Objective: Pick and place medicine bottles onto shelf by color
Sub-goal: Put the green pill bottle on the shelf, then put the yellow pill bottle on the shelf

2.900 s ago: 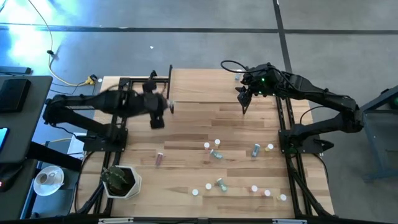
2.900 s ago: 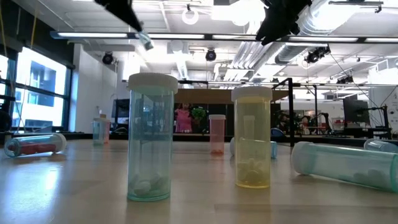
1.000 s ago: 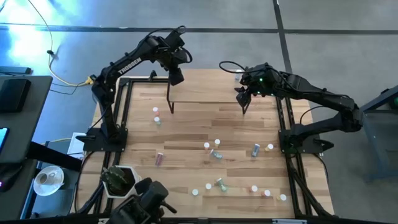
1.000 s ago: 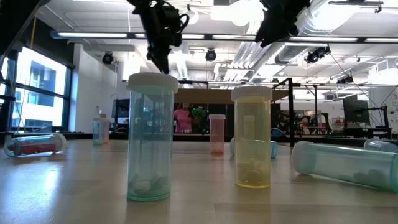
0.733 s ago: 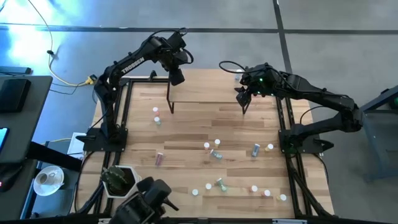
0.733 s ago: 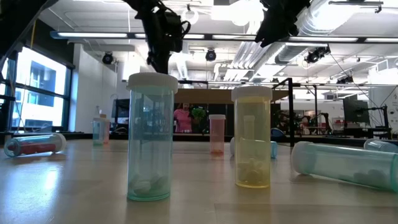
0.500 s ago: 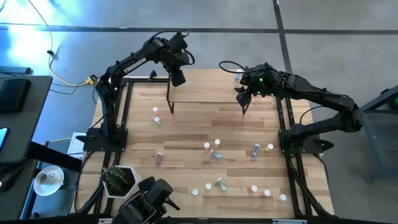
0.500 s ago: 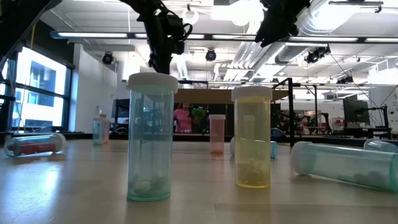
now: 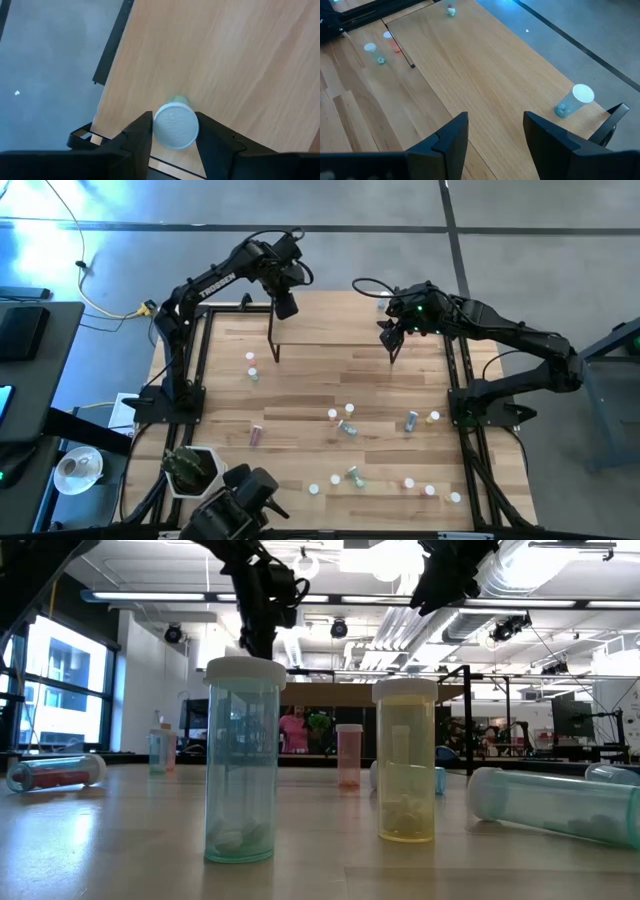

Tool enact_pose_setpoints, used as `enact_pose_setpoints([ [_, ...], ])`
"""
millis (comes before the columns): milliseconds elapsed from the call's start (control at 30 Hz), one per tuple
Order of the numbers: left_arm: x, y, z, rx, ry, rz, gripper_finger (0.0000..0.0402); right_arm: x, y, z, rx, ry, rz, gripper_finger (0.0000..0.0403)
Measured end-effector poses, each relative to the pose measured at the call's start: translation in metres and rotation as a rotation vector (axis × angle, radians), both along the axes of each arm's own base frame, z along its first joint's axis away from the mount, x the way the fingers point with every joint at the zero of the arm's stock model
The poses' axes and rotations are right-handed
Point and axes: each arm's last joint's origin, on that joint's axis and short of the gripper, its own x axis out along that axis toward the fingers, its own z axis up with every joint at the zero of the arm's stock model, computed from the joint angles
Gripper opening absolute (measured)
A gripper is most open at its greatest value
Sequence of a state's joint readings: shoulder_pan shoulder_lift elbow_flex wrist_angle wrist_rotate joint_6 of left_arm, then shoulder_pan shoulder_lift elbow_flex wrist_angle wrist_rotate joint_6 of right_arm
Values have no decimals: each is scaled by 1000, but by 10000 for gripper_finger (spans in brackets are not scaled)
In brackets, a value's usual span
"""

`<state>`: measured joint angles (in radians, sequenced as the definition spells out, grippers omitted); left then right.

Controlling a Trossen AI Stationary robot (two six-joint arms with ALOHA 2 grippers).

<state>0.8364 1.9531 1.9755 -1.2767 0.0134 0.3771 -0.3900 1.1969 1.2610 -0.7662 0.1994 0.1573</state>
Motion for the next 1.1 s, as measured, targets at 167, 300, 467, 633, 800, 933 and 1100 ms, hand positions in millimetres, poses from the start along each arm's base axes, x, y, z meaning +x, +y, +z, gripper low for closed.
enact_pose_setpoints([
  [167, 0, 0, -1, -5, 4, 0, 155, 0, 0, 0, 0, 0, 0, 181],
  [300, 0, 0, -1, -2, 2, 0, 165, 0, 0, 0, 0, 0, 0, 181],
  [467, 0, 0, 0, 7, 4, -25, 168, 0, 0, 0, 0, 0, 0, 181],
  [633, 0, -1, 11, 31, -17, -27, 168, 0, 0, 0, 0, 0, 0, 181],
  [800, -3, -4, 35, 60, -45, -22, 168, 0, 0, 0, 0, 0, 0, 181],
  [933, -8, -10, 52, 58, -49, -12, 168, 0, 0, 0, 0, 1, 0, 181],
  [1100, -12, -23, 66, -3, -136, -40, 163, -2, 1, -2, 12, 28, 0, 181],
])
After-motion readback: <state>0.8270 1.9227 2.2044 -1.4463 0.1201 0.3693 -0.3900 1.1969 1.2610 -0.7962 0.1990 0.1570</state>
